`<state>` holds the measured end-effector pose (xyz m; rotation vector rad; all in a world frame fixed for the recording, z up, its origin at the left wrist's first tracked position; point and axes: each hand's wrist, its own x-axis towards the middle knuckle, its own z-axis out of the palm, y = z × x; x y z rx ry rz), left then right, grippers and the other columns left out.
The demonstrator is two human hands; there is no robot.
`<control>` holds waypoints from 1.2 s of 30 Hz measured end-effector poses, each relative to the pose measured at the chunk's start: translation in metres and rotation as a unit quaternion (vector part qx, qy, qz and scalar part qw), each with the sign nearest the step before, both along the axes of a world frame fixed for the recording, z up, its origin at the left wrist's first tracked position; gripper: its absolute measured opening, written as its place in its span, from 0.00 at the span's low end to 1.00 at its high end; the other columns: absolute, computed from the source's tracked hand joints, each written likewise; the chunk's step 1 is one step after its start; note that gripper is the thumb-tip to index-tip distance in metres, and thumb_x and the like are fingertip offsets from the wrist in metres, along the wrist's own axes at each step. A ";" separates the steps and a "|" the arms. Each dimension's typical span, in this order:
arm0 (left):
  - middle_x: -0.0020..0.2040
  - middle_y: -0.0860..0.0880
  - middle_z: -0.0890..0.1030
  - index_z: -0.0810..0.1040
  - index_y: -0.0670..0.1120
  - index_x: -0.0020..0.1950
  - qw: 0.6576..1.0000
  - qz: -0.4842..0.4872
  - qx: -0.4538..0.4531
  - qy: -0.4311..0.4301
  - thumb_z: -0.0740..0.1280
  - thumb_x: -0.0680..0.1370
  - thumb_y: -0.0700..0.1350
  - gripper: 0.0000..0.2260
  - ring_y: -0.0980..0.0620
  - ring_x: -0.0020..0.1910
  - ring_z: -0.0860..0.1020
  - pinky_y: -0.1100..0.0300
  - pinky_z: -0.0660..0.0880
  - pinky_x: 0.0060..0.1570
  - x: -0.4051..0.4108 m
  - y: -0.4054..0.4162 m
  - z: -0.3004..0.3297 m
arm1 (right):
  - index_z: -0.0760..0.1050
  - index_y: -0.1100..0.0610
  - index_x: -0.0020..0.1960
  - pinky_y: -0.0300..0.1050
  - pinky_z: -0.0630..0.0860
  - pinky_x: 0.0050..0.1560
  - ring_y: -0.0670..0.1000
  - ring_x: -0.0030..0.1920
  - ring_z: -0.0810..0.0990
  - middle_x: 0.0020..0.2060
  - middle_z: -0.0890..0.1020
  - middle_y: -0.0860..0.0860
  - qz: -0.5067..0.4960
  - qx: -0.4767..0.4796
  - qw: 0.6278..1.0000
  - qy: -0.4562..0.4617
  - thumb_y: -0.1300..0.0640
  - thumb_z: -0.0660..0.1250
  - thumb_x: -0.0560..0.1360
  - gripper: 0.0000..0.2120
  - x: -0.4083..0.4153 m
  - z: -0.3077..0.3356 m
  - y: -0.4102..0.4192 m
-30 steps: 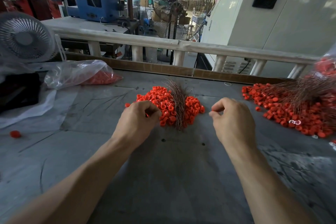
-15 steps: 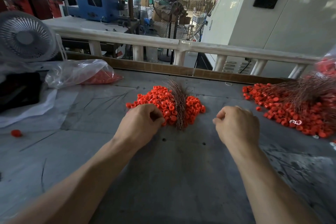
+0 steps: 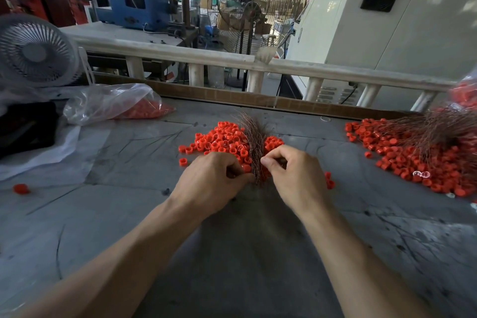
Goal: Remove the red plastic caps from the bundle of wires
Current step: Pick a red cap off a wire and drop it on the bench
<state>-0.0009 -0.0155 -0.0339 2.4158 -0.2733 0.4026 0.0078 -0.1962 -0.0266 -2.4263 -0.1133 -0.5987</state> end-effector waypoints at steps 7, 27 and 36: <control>0.35 0.54 0.81 0.81 0.51 0.40 0.999 0.001 0.028 0.043 0.71 0.73 0.57 0.10 0.55 0.37 0.79 0.51 0.79 0.39 -0.003 -0.009 0.002 | 0.83 0.50 0.46 0.45 0.79 0.43 0.47 0.41 0.83 0.39 0.86 0.44 0.016 0.010 1.000 -0.007 0.51 0.72 0.77 0.04 0.002 -0.003 0.003; 0.33 0.52 0.85 0.83 0.45 0.40 0.975 -0.148 -0.097 0.136 0.73 0.76 0.45 0.06 0.57 0.32 0.82 0.62 0.76 0.34 -0.028 -0.016 0.020 | 0.82 0.56 0.35 0.34 0.71 0.25 0.44 0.24 0.76 0.31 0.86 0.50 0.062 0.376 0.904 0.194 0.59 0.75 0.75 0.09 -0.009 0.010 0.012; 0.33 0.51 0.85 0.83 0.43 0.42 0.939 -0.235 -0.092 0.234 0.72 0.76 0.42 0.04 0.62 0.28 0.79 0.73 0.69 0.29 -0.032 -0.016 0.024 | 0.84 0.56 0.43 0.35 0.60 0.19 0.44 0.26 0.74 0.31 0.85 0.48 0.027 0.386 0.894 0.226 0.59 0.73 0.76 0.03 -0.009 0.012 0.000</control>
